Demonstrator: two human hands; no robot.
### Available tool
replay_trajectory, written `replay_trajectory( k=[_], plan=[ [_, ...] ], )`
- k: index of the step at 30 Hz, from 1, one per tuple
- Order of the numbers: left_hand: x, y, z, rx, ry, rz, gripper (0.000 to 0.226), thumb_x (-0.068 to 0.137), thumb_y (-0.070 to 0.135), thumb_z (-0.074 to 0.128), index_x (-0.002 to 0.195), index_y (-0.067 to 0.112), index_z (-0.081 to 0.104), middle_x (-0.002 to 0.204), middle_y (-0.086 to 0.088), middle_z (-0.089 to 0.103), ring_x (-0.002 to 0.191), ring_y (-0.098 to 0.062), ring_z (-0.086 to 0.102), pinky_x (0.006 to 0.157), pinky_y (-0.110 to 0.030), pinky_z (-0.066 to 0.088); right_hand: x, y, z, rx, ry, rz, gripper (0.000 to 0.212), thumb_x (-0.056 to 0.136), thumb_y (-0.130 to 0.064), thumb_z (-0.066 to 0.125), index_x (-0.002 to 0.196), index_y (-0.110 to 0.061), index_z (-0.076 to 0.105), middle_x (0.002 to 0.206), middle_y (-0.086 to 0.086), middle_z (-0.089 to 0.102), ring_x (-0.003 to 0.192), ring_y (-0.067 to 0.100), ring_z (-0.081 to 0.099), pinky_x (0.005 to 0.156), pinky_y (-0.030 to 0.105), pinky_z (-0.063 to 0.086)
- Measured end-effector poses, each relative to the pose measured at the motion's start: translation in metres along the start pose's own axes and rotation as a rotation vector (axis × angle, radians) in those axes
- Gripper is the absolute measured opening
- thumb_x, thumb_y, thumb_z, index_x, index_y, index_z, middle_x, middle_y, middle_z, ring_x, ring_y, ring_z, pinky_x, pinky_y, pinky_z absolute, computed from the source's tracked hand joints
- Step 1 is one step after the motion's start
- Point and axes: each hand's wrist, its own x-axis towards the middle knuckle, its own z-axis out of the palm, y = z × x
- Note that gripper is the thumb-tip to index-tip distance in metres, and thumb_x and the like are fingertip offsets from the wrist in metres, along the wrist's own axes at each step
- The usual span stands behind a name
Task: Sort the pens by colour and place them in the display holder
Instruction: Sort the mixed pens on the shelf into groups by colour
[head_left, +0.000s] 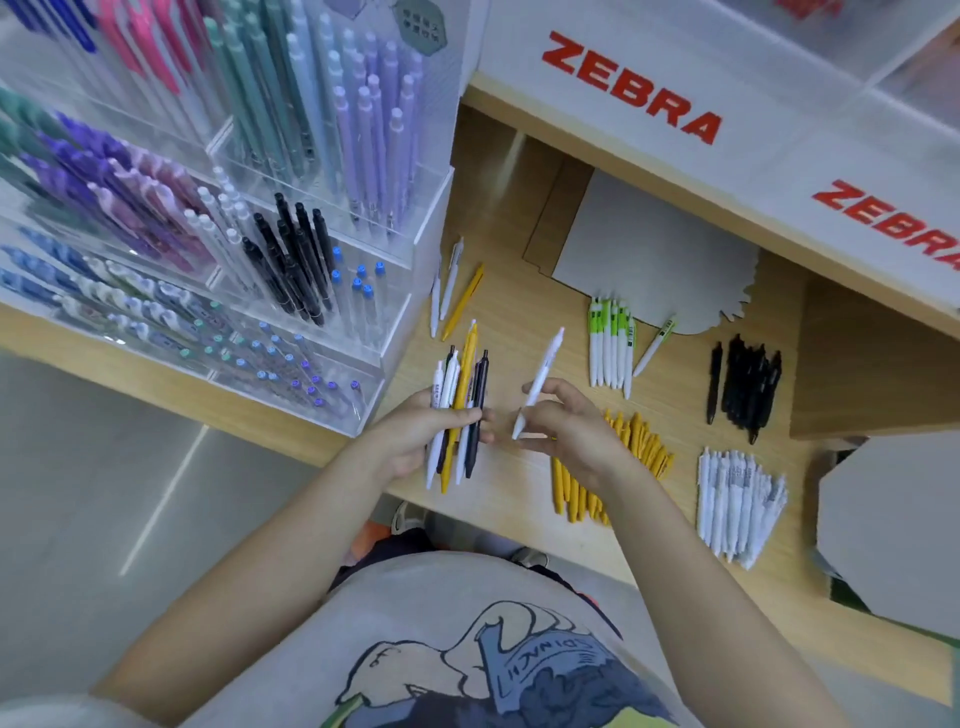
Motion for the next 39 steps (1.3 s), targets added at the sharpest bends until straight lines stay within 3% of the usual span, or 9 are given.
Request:
replay_trajectory(
  k=[3,7,13,16,21,26,30,35,39],
  plan=[
    [-0.007,0.008,0.02,0.002,-0.044,0.002,0.025,0.095,0.001,0.059,0.119,0.005,0.058,0.094,-0.009,0.076,0.083,-0.024,0.073,0.07,-0.032,0.059,-0.023,-0.002,-0.008,0.015,0.027,-0.047,0.016,0.095,-0.011,0.059,0.111,-0.009,0.06,0.092,0.016,0.069,0.088,0.03,0.068,0.079,0.04,0.057],
    [-0.008,0.015,0.051,0.082,-0.074,-0.002,0.019,0.094,0.005,0.061,0.113,0.004,0.062,0.094,-0.012,0.076,0.082,-0.025,0.074,0.067,-0.031,0.059,-0.048,0.002,-0.017,-0.002,0.122,-0.147,0.028,0.096,-0.025,0.062,0.109,0.0,0.063,0.079,0.01,0.062,0.072,0.022,0.064,0.06,0.031,0.052],
    [0.007,0.005,0.1,0.184,-0.104,-0.028,0.014,0.093,0.005,0.064,0.107,0.006,0.065,0.093,-0.011,0.076,0.078,-0.023,0.074,0.068,-0.035,0.062,-0.082,0.028,-0.059,0.018,0.398,-0.141,0.026,0.099,-0.034,0.056,0.109,-0.012,0.065,0.053,-0.001,0.044,0.044,0.015,0.04,0.042,0.024,0.035],
    [0.018,-0.01,0.132,0.233,-0.132,-0.08,0.015,0.094,0.005,0.063,0.109,0.004,0.065,0.092,-0.01,0.076,0.076,-0.023,0.074,0.066,-0.036,0.062,-0.105,0.055,-0.103,0.062,0.496,-0.106,0.025,0.102,-0.032,0.051,0.12,-0.017,0.058,0.048,-0.003,0.044,0.042,0.016,0.038,0.046,0.027,0.031],
    [0.028,-0.035,0.181,0.317,-0.185,-0.154,0.017,0.093,0.004,0.062,0.11,0.002,0.064,0.093,-0.009,0.077,0.082,-0.023,0.075,0.061,-0.037,0.06,-0.141,0.096,-0.169,0.083,0.612,-0.038,0.036,0.097,-0.009,0.053,0.129,-0.025,0.045,0.077,0.007,0.057,0.057,0.016,0.045,0.052,0.025,0.037],
    [0.032,-0.051,0.226,0.352,-0.164,-0.2,0.018,0.092,0.002,0.064,0.109,0.0,0.063,0.094,-0.016,0.076,0.079,-0.027,0.075,0.065,-0.045,0.062,-0.134,0.12,-0.229,-0.091,0.836,0.004,0.028,0.091,-0.013,0.066,0.118,-0.008,0.063,0.08,0.002,0.056,0.067,0.011,0.052,0.055,0.015,0.039],
    [0.037,-0.061,0.252,0.368,-0.108,-0.195,0.026,0.091,0.005,0.067,0.116,0.0,0.061,0.097,-0.015,0.076,0.084,-0.028,0.074,0.071,-0.044,0.062,-0.12,0.126,-0.255,-0.139,0.831,-0.016,0.022,0.091,-0.013,0.066,0.112,-0.008,0.063,0.085,-0.001,0.055,0.079,0.016,0.053,0.055,0.008,0.036],
    [0.042,-0.068,0.276,0.398,-0.066,-0.185,0.029,0.091,0.006,0.067,0.119,0.0,0.061,0.098,-0.013,0.076,0.085,-0.025,0.075,0.065,-0.035,0.061,-0.111,0.135,-0.269,-0.207,0.786,0.014,0.024,0.089,-0.013,0.067,0.112,-0.007,0.062,0.093,0.002,0.057,0.087,0.02,0.057,0.07,0.022,0.038],
    [0.045,-0.075,0.293,0.442,-0.065,-0.178,0.026,0.091,0.006,0.067,0.116,0.002,0.062,0.099,-0.013,0.076,0.086,-0.024,0.075,0.068,-0.035,0.061,-0.121,0.127,-0.27,-0.153,0.804,-0.137,0.012,0.091,-0.019,0.063,0.101,-0.014,0.067,0.086,-0.005,0.061,0.08,0.013,0.057,0.067,0.02,0.039]
  ],
)
